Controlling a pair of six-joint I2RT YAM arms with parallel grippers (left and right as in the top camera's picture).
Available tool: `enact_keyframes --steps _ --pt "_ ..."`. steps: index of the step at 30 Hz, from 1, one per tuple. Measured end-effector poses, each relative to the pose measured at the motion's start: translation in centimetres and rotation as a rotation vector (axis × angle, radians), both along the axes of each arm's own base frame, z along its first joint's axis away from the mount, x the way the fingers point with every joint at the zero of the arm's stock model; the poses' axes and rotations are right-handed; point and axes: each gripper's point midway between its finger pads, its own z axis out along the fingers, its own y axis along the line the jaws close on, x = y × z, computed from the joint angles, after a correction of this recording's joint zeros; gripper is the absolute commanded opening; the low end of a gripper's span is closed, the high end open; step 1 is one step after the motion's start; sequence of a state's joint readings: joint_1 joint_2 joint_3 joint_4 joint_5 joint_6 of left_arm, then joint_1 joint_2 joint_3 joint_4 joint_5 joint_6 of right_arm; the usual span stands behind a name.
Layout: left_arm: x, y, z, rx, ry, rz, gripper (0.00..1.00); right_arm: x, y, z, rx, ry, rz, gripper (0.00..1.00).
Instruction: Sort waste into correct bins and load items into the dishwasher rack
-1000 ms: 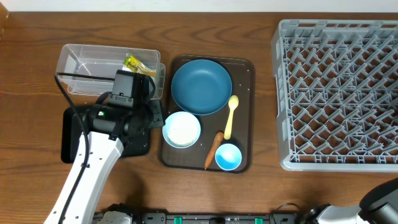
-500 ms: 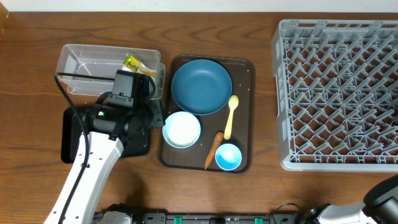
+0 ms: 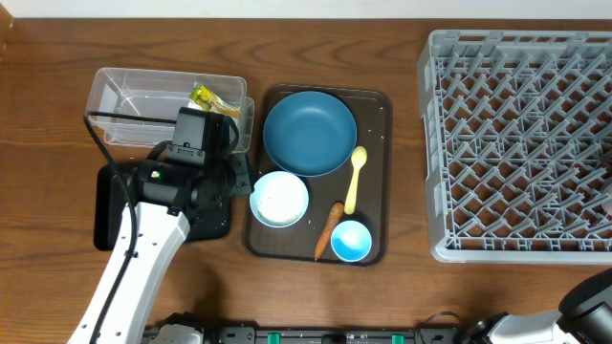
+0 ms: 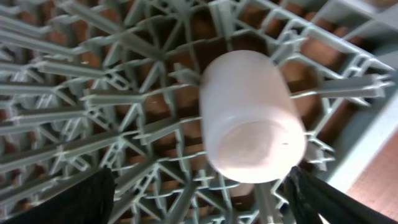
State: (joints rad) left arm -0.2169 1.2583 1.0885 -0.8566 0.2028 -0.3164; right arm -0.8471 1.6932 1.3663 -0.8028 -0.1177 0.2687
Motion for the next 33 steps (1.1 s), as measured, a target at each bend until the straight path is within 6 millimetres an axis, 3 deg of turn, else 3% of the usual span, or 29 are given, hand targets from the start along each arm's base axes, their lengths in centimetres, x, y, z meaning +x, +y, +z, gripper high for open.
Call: enact_keyframes --steps 4,5,9,15,24,29,33 --pt "0.0 0.0 0.0 0.0 0.0 0.0 0.36 -0.1 1.0 -0.3 0.046 -0.001 0.021 0.35" --pt "0.0 0.0 0.0 0.0 0.0 0.0 0.36 -0.2 1.3 -0.4 0.059 0.005 0.026 0.28" --pt "0.0 0.0 0.0 0.0 0.0 0.0 0.36 -0.4 2.8 -0.7 0.123 0.008 0.052 0.25" --pt "0.0 0.0 0.0 0.0 0.0 0.0 0.36 1.1 7.4 0.0 0.301 -0.105 0.227 0.28" --pt "-0.2 -0.5 0.0 0.0 0.001 -0.016 0.37 3.0 18.9 1.6 0.499 -0.142 0.65 0.31" --pt "-1.2 -3.1 -0.1 0.002 0.004 -0.112 0.42 3.5 25.2 2.5 0.48 -0.099 0.892 0.34" --pt "-2.5 -5.6 -0.7 0.011 0.028 -0.208 0.43 3.2 28.7 2.8 0.428 -0.043 1.028 0.35"
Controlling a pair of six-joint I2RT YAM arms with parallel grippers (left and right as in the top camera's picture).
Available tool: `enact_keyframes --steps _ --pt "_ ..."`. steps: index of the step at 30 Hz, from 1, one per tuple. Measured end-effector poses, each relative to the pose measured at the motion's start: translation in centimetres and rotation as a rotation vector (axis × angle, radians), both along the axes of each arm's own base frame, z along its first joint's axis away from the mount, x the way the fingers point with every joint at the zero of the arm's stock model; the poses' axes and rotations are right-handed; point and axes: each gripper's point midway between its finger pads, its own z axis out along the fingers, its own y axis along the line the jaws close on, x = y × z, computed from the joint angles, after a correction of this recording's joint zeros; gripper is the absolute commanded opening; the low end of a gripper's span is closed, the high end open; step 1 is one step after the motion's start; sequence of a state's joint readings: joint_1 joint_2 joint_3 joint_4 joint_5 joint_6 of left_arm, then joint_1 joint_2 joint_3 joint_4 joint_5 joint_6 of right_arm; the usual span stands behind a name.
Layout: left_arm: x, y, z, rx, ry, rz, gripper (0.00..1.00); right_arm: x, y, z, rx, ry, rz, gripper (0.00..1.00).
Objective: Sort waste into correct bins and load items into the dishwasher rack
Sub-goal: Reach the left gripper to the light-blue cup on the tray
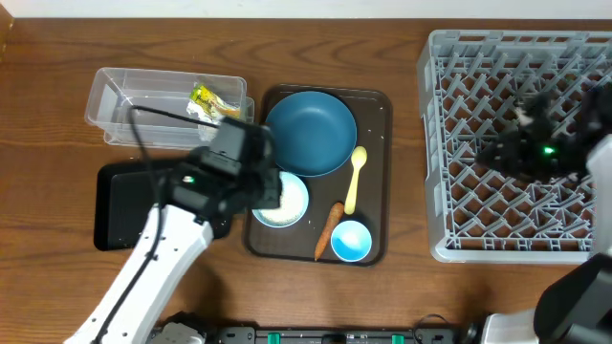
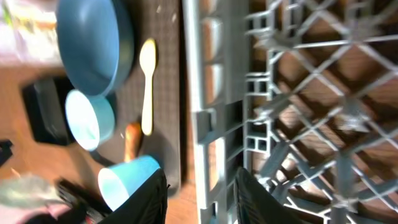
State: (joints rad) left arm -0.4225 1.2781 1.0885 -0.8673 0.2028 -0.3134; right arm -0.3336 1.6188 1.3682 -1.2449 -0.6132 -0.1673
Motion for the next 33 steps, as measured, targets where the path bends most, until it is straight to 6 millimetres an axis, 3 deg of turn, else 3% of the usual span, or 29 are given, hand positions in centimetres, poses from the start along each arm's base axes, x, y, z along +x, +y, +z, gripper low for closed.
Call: enact_keyframes --steps 6,11,16,19,21,22,33 --pt "-2.7 -3.1 -2.5 0.054 0.102 -0.136 0.43 -1.1 3.2 -0.3 -0.126 0.023 0.141 0.36" --pt "-4.2 -5.2 -4.7 0.098 0.167 -0.225 0.43 -1.5 4.6 -0.9 -0.245 0.041 0.207 0.44" --pt "-5.2 -7.1 -6.3 0.123 0.192 -0.293 0.43 -1.7 5.7 -1.2 -0.291 0.043 0.25 0.65" --pt "-5.6 -7.8 -6.7 0.129 0.196 -0.321 0.44 -1.7 6.0 -1.3 -0.303 0.043 0.261 0.72" --pt "-5.9 -8.2 -6.9 0.132 0.197 -0.335 0.44 -1.8 6.0 -1.3 -0.305 0.047 0.256 0.95" --pt "-5.9 -8.4 -7.0 0.131 0.195 -0.341 0.44 -1.7 6.0 -1.3 -0.303 0.044 0.258 0.99" --pt "-6.0 -8.8 -6.9 0.118 0.196 -0.327 0.44 -1.6 6.0 -1.3 -0.306 0.037 0.261 0.99"
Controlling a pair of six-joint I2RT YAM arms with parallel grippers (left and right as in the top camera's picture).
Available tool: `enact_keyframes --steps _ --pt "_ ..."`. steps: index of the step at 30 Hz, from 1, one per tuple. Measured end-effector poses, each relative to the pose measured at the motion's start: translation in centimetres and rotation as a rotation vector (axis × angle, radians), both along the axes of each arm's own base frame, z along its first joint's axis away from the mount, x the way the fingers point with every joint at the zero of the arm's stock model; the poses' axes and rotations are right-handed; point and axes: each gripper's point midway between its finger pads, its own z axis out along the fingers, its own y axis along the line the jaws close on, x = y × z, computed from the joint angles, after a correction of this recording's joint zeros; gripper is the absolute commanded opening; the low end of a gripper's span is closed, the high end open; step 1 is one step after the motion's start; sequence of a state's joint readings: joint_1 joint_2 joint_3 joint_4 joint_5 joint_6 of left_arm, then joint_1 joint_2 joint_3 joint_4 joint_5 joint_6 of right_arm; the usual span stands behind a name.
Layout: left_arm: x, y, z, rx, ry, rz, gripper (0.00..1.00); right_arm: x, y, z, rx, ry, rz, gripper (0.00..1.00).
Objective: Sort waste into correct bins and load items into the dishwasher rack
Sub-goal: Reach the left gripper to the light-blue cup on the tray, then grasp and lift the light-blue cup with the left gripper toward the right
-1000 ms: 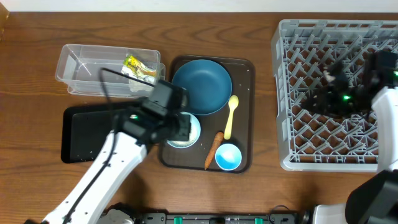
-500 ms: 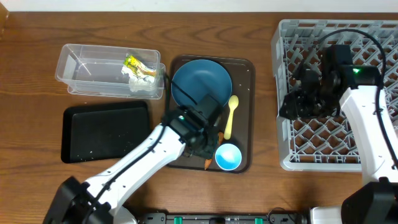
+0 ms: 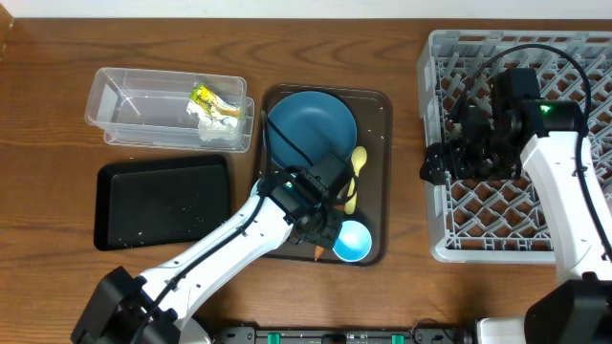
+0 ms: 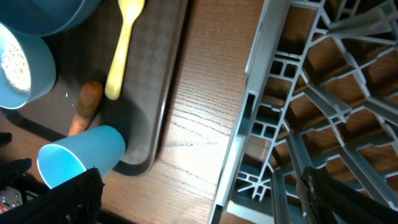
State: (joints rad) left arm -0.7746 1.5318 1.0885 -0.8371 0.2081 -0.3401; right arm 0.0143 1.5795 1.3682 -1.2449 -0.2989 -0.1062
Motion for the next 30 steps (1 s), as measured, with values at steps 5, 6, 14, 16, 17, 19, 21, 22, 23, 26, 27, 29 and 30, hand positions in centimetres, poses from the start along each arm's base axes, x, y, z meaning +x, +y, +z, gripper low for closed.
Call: enact_keyframes --steps 5,6,14,16,17,19,21,22,23,26,27,29,30 --pt "0.1 -0.7 0.2 -0.035 0.003 -0.003 0.44 0.0 0.0 0.0 0.0 0.0 0.0 0.99" --pt "0.1 -0.8 0.2 -0.04 0.002 -0.003 0.44 0.0 0.0 0.0 0.0 0.0 0.0 0.99" --pt "0.0 -0.9 -1.1 -0.015 0.039 -0.001 0.44 0.0 0.0 0.0 0.0 0.0 0.0 0.99" --pt "-0.2 -1.1 -1.6 -0.012 0.051 -0.005 0.44 0.0 0.0 0.0 0.0 0.0 0.0 0.99" --pt "-0.2 -1.2 -1.7 -0.012 0.057 -0.007 0.44 0.0 0.0 0.0 0.0 0.0 0.0 0.99" --pt "-0.5 -1.5 -2.0 -0.013 0.066 -0.014 0.4 0.0 0.0 0.0 0.0 0.0 0.0 0.99" --pt "-0.8 -1.9 -2.3 -0.01 0.076 -0.017 0.33 0.0 0.0 0.0 0.0 0.0 0.0 0.99" --pt "-0.9 -1.9 -2.5 -0.008 0.08 -0.019 0.29 0.0 0.0 0.0 0.0 0.0 0.0 0.99" --pt "-1.1 -2.1 -2.6 -0.007 0.085 -0.024 0.26 0.0 0.0 0.0 0.0 0.0 0.0 0.99" --pt "-1.2 -2.3 -2.8 -0.01 0.091 -0.026 0.14 0.0 0.0 0.0 0.0 0.0 0.0 0.99" --pt "-1.2 -2.3 -2.8 -0.012 0.092 -0.025 0.1 0.0 0.0 0.0 0.0 0.0 0.0 0.99" --pt "-1.1 -2.3 -2.8 -0.013 0.091 -0.027 0.06 0.0 0.0 0.0 0.0 0.0 0.0 0.99" --pt "-1.2 -2.4 -2.8 -0.014 0.091 -0.029 0.06 0.0 0.0 0.0 0.0 0.0 0.0 0.99"
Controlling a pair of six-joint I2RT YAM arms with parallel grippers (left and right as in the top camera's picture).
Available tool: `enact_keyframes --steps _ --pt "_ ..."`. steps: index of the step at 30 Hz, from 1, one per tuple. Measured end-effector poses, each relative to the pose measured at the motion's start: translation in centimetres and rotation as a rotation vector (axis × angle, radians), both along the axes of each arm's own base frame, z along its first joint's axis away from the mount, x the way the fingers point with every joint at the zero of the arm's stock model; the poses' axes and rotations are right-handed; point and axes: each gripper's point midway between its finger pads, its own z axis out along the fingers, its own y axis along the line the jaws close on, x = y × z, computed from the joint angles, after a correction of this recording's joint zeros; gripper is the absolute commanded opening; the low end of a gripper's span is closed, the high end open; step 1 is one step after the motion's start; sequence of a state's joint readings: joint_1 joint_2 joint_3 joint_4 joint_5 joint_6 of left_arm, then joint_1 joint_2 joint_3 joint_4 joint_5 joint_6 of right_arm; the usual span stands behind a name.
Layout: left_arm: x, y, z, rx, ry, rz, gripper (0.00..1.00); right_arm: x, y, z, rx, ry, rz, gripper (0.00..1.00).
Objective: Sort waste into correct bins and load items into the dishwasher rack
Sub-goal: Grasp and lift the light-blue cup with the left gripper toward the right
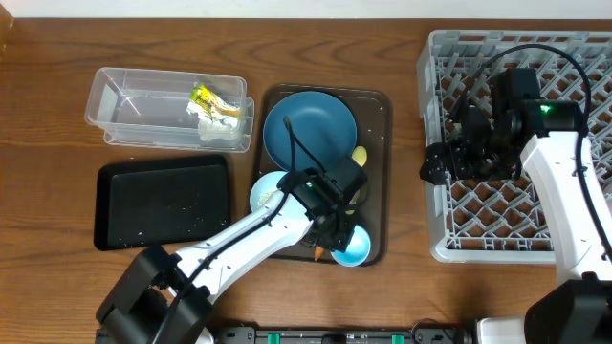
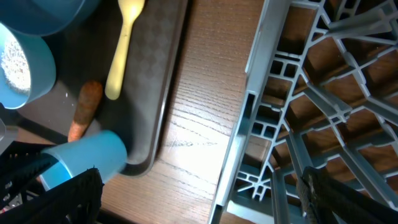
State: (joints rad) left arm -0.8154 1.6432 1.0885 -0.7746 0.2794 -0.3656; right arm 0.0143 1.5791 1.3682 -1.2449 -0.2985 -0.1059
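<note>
A small light-blue cup [image 1: 356, 247] lies on its side at the near right corner of the brown tray [image 1: 375, 103]. My left gripper [image 1: 342, 229] is down at its mouth end. The right wrist view shows black fingers across the cup [image 2: 93, 152], but not whether they grip it. An orange carrot piece [image 1: 318, 252] lies just left of the cup. My right gripper [image 1: 435, 170] hangs open and empty over the left rim of the grey dishwasher rack [image 1: 516, 57], beside the tray.
On the tray are also a big blue plate [image 1: 306, 129], a yellow spoon [image 2: 124, 46] and a small bowl [image 2: 18, 68] half under my left arm. A clear bin [image 1: 143, 96] holding scraps and a black bin [image 1: 163, 201] sit to the left.
My left gripper has moved right from beside the carrot to the mouth of the blue cup. The right arm has stayed where it was.
My right gripper first stood open over a white cup set in the rack, while the left was at the black bin. Then the right was over the rack's middle and the left by the small bowl. Later the right reached the rack's left rim, the left the tray's front.
</note>
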Motion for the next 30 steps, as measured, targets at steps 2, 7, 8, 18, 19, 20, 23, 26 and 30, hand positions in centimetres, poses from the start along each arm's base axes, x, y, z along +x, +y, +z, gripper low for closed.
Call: enact_keyframes --steps 2,7,8,18,19,20,23,26,30 --pt "0.0 0.0 0.0 -0.003 0.001 0.001 0.06 0.0 0.0 0.0 -0.001 0.0 0.0 0.99" --pt "1.0 0.7 0.2 -0.008 -0.002 0.041 0.06 0.1 -0.4 -0.1 -0.023 -0.005 -0.003 0.99" --pt "1.5 1.1 0.5 -0.014 -0.006 0.061 0.06 0.3 -0.5 -0.1 -0.03 -0.01 -0.004 0.99" --pt "10.7 5.1 10.4 -0.449 -0.183 0.334 0.06 2.9 0.8 0.9 0.054 -0.131 0.017 0.99" --pt "11.6 5.3 11.6 -0.515 -0.193 0.343 0.07 3.0 1.6 1.2 0.102 -0.149 0.051 0.99" --pt "12.1 5.3 12.5 -0.574 -0.196 0.34 0.06 3.0 2.7 1.8 0.165 -0.17 0.101 0.99" --pt "12.9 4.9 15.2 -0.752 -0.187 0.297 0.07 2.4 6.1 3.9 0.369 -0.242 0.265 0.99" --pt "12.4 4.2 17.3 -0.884 -0.155 0.234 0.06 1.6 9.0 6.3 0.54 -0.338 0.431 0.99" --pt "11.2 3.4 18.7 -0.97 -0.105 0.17 0.07 0.6 11.9 8.6 0.681 -0.462 0.606 0.99"
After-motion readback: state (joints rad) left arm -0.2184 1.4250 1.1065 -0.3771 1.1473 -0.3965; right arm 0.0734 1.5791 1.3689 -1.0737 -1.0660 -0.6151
